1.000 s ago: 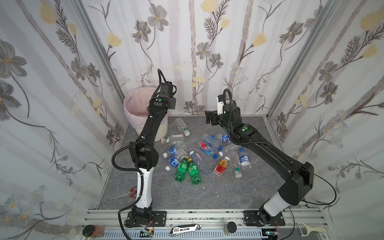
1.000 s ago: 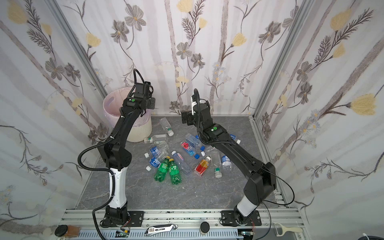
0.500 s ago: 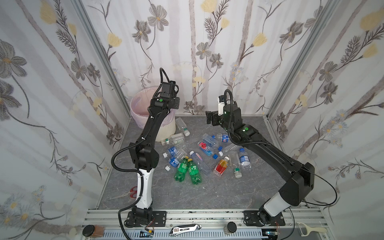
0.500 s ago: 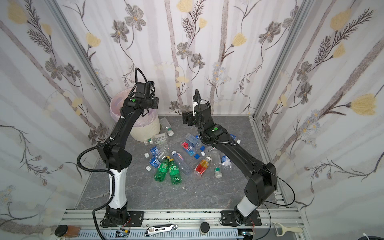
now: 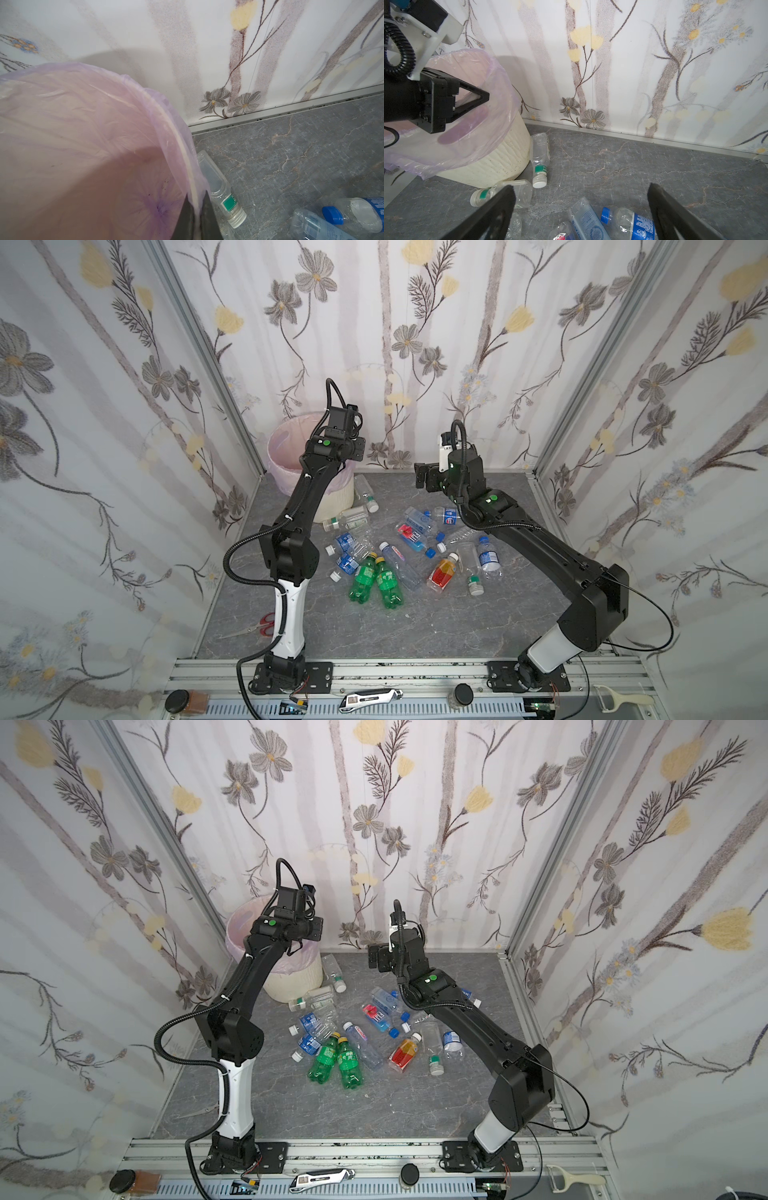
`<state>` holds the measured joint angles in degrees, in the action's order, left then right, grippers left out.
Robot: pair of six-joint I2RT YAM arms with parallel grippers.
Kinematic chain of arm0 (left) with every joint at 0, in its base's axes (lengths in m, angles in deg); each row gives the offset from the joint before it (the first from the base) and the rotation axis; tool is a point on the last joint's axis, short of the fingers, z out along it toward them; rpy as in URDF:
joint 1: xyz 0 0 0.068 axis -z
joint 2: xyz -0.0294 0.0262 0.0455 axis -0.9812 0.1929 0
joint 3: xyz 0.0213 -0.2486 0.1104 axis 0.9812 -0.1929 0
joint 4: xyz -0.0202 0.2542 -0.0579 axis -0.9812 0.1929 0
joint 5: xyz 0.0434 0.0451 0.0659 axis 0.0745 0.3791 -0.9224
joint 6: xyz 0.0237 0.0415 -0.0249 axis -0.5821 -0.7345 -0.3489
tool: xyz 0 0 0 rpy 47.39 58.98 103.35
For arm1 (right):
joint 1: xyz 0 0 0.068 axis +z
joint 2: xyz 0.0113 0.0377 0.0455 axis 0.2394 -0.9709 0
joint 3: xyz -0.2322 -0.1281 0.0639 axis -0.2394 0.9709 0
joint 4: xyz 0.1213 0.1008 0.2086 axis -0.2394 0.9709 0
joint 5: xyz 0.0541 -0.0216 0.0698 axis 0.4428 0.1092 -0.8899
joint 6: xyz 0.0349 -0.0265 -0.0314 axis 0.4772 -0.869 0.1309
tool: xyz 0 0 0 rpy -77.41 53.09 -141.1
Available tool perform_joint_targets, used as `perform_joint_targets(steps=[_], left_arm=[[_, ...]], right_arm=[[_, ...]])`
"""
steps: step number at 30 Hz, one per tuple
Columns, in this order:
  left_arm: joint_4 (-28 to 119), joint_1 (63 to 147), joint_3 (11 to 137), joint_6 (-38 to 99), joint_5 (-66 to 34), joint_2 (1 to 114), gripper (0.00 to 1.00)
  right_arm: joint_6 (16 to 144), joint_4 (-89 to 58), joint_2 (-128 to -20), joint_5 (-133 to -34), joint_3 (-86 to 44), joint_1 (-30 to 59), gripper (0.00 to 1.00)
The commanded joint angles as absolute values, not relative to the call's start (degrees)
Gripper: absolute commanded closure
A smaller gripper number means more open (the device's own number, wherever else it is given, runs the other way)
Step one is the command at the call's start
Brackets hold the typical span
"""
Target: Throw the plastic bottles in the bin
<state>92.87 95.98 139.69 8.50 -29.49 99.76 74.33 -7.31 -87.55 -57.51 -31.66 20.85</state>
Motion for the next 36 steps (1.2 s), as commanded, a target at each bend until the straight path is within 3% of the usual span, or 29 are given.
perform_joint_targets(steps=[1,14,15,17,27,30,34,35,36], left_arm=[[90.7,96.1,139.3,8.3,-28.2,98.1,1.00],[90.8,96.1,139.2,8.5,-28.5,99.3,1.00],[90.8,96.1,139.2,8.5,-28.6,99.3,0.97],[90.8,96.1,139.2,8.5,-28.8,99.5,0.81],[90.8,96.1,139.4,8.8,-30.9,99.2,0.56],[90.7,96.1,140.0,9.0,-31.5,99.0,0.41],[90.7,96.1,140.4,9.6,-31.7,98.3,0.14],[90.8,96.1,140.5,9.9,-31.7,98.1,0.02],[90.7,96.1,140.6,10.2,-31.8,97.9,0.00]], right_arm=[[75.8,-8.1,-87.9,-56.7,-31.5,20.8,0.00],[78.2,-7.5,-89.2,-56.6,-31.1,20.7,0.00],[78.3,-7.4,-89.3,-56.4,-31.1,20.7,0.00],[78.8,-7.2,-89.6,-56.1,-31.1,20.7,0.00],[81.9,-7.1,-91.5,-57.9,-31.1,20.7,0.00],[82.7,-6.9,-92.7,-58.5,-31.2,20.7,0.00],[83.7,-7.2,-94.2,-60.8,-31.3,20.7,0.00],[84.0,-7.3,-94.7,-61.5,-31.4,20.7,0.00],[84.2,-7.4,-95.0,-61.9,-31.4,20.7,0.00]])
